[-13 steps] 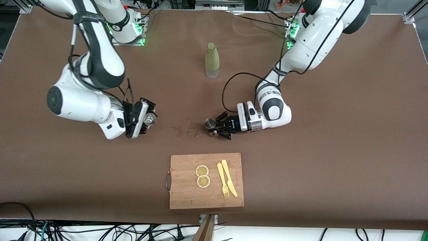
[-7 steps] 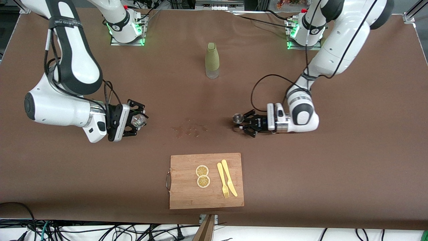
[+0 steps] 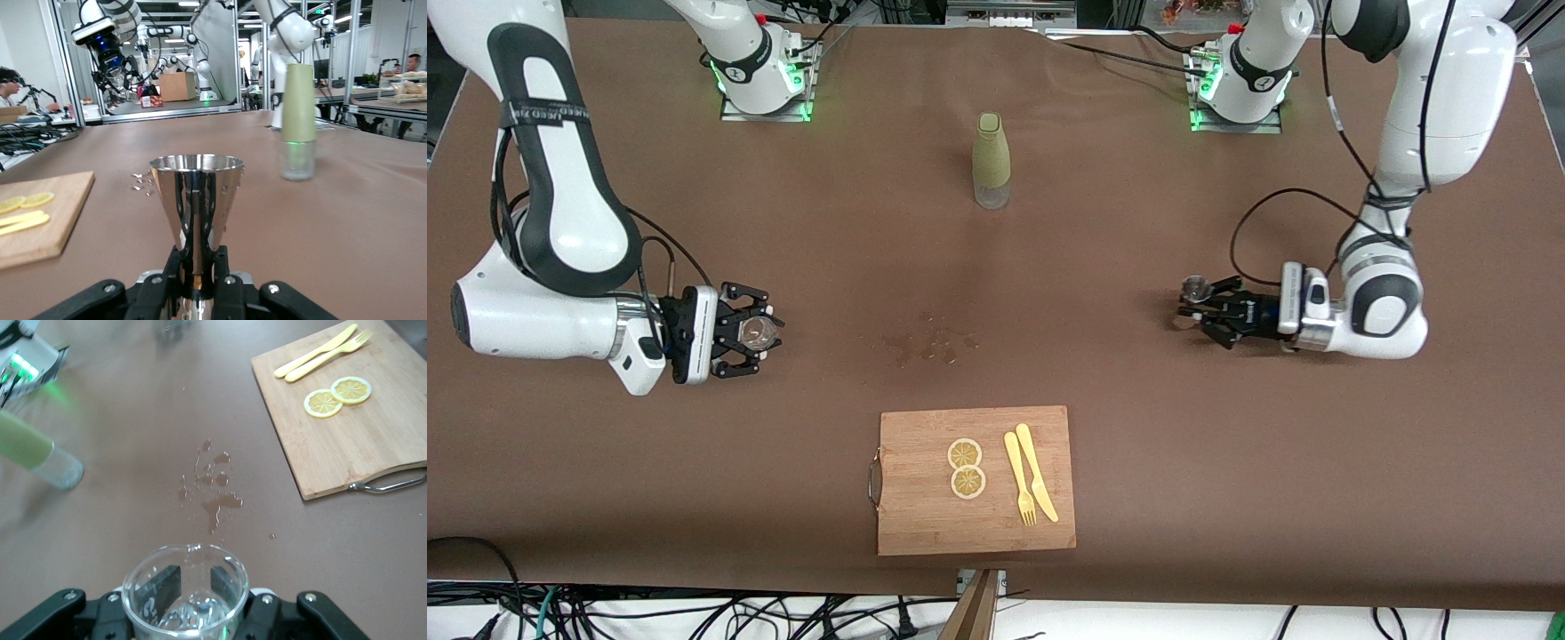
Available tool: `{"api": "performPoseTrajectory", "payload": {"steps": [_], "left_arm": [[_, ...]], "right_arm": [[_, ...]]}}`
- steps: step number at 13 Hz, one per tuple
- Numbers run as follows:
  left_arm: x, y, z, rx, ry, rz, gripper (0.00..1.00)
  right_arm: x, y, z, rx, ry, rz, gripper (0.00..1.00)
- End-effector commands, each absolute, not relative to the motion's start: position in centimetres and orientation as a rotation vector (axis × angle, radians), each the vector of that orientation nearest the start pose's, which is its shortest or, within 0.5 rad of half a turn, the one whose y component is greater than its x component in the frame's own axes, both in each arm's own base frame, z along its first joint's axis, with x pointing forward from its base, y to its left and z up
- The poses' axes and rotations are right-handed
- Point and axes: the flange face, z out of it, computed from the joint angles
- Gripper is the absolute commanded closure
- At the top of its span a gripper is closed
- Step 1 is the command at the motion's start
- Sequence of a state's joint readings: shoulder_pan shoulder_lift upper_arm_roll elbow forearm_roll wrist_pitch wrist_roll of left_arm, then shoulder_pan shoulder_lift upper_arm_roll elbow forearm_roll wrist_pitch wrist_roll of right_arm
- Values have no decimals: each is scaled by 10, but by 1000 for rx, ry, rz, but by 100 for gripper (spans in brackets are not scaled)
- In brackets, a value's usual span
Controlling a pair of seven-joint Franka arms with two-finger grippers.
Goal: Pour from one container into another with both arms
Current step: 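Lower the glass cup with the right gripper while the left gripper sets down the jigger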
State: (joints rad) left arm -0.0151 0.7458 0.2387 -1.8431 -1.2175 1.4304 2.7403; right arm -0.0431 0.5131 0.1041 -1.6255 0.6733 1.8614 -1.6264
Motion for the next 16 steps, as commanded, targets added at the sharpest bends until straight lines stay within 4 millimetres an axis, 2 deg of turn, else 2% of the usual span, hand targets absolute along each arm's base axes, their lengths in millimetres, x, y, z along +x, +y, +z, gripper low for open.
{"api": "performPoseTrajectory", "payload": {"steps": [1,3,4,6,7,11,14,16], "left_arm": [[539,56,129,1018,-1597,1041,100],[523,93,122,998,-1612,1060,100],[515,104,116,977,-1618,1074,100],[514,129,103,946,-1631,1090,100],[516,140,98,926,-1633,1107,100],[508,175,78,941,-1607,1128,100],[497,183,57,940,-1595,1150,100],[500,184,50,936,-1600,1142,100]], "right_arm": [[657,57,287,-1743,-1639,-435,69],[656,42,258,-1652,-1694,-497,69],[655,31,240,-1613,-1712,-529,69],[652,19,199,-1550,-1724,-595,69],[655,15,186,-1542,-1734,-620,69],[694,20,158,-1499,-1757,-708,69],[706,31,146,-1477,-1748,-744,69],[708,35,132,-1467,-1720,-769,69]]}}
